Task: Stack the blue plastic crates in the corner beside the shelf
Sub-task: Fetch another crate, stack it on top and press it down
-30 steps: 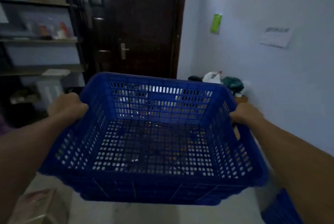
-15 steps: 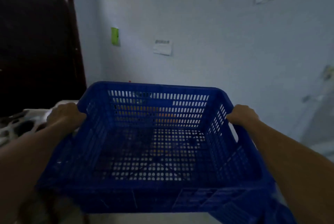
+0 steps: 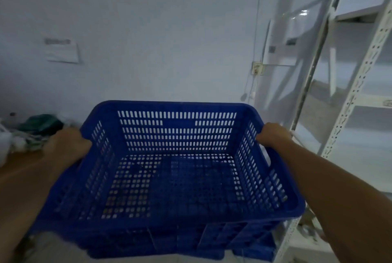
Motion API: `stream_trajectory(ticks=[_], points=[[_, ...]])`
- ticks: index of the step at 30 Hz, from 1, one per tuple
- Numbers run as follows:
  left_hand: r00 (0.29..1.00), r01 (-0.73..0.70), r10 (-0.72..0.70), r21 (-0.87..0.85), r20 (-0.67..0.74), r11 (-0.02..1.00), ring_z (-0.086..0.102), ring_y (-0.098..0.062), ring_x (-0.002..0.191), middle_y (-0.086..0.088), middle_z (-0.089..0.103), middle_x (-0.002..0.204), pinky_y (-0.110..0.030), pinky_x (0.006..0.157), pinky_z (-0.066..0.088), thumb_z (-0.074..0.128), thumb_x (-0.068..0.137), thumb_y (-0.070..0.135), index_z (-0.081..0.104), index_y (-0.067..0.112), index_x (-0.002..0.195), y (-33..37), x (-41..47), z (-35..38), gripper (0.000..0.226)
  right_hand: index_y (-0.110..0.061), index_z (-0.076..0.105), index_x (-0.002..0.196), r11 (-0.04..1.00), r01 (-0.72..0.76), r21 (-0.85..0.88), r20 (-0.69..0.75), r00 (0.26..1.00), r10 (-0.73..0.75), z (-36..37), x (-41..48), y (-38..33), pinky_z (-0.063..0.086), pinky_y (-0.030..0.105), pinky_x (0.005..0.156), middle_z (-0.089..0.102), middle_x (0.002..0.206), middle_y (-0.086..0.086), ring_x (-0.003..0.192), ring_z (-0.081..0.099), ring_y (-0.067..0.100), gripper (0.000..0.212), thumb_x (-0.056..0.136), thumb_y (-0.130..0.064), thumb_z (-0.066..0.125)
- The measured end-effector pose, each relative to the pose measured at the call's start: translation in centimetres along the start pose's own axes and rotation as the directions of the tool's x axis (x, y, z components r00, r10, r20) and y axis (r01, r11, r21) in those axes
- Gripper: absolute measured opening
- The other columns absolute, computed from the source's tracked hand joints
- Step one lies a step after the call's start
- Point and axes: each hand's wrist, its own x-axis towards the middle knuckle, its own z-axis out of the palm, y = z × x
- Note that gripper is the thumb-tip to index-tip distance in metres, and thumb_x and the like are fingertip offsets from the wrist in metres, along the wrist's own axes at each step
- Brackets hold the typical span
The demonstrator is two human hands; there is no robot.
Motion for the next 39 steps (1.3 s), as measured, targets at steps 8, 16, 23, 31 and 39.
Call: stream_trajectory(ticks=[8, 16, 23, 31, 39], points=[[0.98, -0.164, 0.163, -0.003, 0.117, 0.986, 0.065, -0.03, 0.053, -0.009, 0.066, 0.059, -0.039, 0.055, 0.061, 0.063, 0.069, 0.041, 0.066, 0.013, 0.064, 13.6, 11.2, 8.6, 0.028, -0.01, 0.061, 0.086, 0.986, -0.166, -0.007, 0.025, 0.986, 0.166, 4.0, 10.0, 3.3, 0.05, 0.031, 0.056, 0.062, 0.078, 0.008, 0.064, 0.061, 0.022, 0.012, 0.082, -0.021, 0.061], [0.957, -0.224, 0.242, -0.122, 0.163, 0.967, 0.063, -0.032, 0.055, -0.016, 0.066, 0.064, -0.032, 0.052, 0.052, 0.066, 0.082, 0.024, 0.064, 0.001, 0.067, 24.5, 11.9, 10.0, 0.028, -0.011, 0.062, 0.088, 0.972, -0.232, -0.04, 0.038, 0.972, 0.233, 8.5, 20.8, 4.8, 0.056, 0.035, 0.065, 0.063, 0.079, 0.008, 0.068, 0.063, 0.023, 0.017, 0.085, -0.027, 0.058], [0.949, -0.17, 0.185, -0.08, 0.254, 0.982, 0.064, -0.033, 0.063, -0.015, 0.065, 0.074, -0.032, 0.055, 0.053, 0.067, 0.085, 0.025, 0.061, 0.005, 0.078, 29.8, 16.8, 16.9, 0.022, -0.01, 0.06, 0.085, 0.98, -0.198, -0.023, 0.127, 0.972, 0.199, 14.4, 31.8, 4.8, 0.041, 0.028, 0.049, 0.061, 0.075, 0.005, 0.062, 0.059, 0.019, 0.02, 0.089, -0.029, 0.057], [0.936, -0.068, 0.069, -0.016, 0.346, 0.998, 0.069, -0.039, 0.074, -0.021, 0.068, 0.078, -0.044, 0.07, 0.061, 0.067, 0.088, 0.03, 0.066, 0.001, 0.08, 31.4, 22.8, 26.8, 0.03, -0.01, 0.054, 0.086, 0.981, -0.195, -0.02, 0.222, 0.955, 0.195, 23.0, 39.3, 3.7, 0.054, 0.034, 0.062, 0.062, 0.082, 0.008, 0.068, 0.061, 0.023, 0.018, 0.089, -0.027, 0.056], [0.893, 0.03, -0.004, -0.05, 0.45, 0.998, 0.058, -0.036, 0.077, -0.017, 0.054, 0.07, -0.045, 0.079, 0.054, 0.063, 0.095, 0.016, 0.049, 0.008, 0.066, 33.8, 23.0, 29.4, 0.033, -0.01, 0.052, 0.095, 0.97, -0.238, -0.058, 0.266, 0.933, 0.244, 30.7, 42.4, 2.6, 0.05, 0.034, 0.061, 0.056, 0.081, 0.007, 0.066, 0.055, 0.022, 0.021, 0.09, -0.029, 0.057]])
